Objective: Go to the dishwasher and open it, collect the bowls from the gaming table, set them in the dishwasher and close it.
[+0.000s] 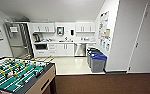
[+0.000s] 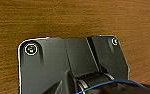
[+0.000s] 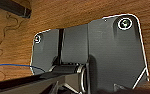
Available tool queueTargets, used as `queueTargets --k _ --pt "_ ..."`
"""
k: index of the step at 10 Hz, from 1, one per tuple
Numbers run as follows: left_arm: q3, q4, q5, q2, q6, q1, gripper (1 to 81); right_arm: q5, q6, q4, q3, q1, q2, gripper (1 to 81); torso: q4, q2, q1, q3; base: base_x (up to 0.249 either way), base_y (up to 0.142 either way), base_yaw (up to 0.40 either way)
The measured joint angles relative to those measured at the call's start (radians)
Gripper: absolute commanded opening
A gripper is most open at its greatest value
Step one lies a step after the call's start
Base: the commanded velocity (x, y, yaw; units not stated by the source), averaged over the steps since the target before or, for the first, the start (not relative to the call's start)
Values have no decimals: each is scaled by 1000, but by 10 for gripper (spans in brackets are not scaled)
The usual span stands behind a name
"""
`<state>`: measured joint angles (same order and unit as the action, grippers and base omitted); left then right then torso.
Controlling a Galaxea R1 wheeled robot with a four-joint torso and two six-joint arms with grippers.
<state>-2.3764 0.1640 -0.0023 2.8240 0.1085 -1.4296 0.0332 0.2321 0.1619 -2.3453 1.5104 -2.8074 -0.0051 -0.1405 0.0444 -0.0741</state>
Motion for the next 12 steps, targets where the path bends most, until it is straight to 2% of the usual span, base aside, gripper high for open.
queueTargets --k 7,12 --pt "2 0 0 4 0 -1 811 0 0 0 0 3 -2 811 0 0 0 0 0 0 0" --pt "2 0 -1 4 0 -10 811 1 0 0 0 7 -2 811 0 0 -1 0 87 0 0"
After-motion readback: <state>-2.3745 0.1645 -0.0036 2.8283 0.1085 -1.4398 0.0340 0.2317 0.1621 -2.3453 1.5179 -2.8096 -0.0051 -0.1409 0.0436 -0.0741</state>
